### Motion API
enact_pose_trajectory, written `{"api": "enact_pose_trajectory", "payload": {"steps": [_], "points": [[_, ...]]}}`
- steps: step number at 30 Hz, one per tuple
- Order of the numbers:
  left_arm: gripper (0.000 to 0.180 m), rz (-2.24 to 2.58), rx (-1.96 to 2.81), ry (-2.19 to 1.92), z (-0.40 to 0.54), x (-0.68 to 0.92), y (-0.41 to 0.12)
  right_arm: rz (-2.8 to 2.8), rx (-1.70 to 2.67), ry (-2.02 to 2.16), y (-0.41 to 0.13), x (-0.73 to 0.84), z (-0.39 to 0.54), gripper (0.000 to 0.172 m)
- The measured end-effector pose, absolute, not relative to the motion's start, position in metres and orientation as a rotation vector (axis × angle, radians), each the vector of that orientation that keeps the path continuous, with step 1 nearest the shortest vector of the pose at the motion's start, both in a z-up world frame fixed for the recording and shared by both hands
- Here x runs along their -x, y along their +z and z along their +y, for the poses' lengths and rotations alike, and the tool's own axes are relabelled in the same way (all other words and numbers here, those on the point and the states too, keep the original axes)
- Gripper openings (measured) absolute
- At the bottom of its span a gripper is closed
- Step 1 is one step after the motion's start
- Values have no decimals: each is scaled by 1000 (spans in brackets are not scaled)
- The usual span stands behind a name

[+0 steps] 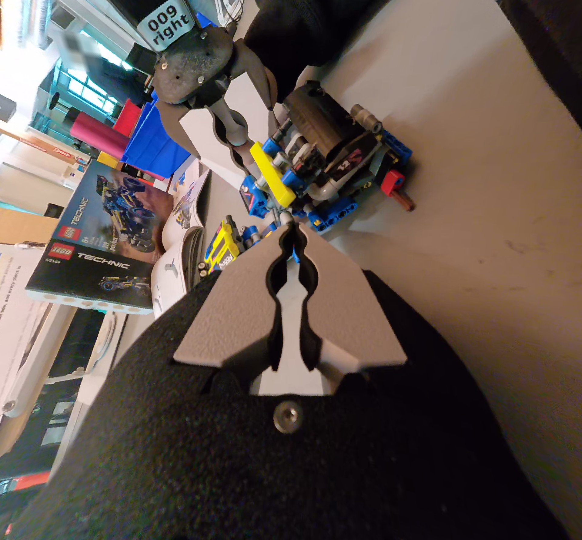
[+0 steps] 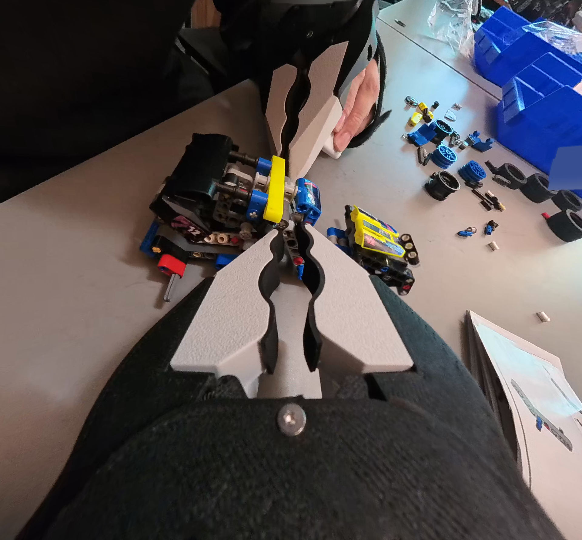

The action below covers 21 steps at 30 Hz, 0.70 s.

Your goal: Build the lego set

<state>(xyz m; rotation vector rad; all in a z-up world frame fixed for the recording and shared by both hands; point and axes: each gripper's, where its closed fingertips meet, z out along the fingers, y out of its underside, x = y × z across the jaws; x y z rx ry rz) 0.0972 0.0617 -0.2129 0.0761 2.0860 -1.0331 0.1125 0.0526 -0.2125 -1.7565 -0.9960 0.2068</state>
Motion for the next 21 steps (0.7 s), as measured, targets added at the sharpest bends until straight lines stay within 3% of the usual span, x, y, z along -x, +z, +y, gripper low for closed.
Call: {"api": "enact_pose_trajectory", "payload": {"steps": [21], "points": [[0,2106,-146,-1000,51,-96,-217,-982,1790,183,-216,-115,56,7]]}}
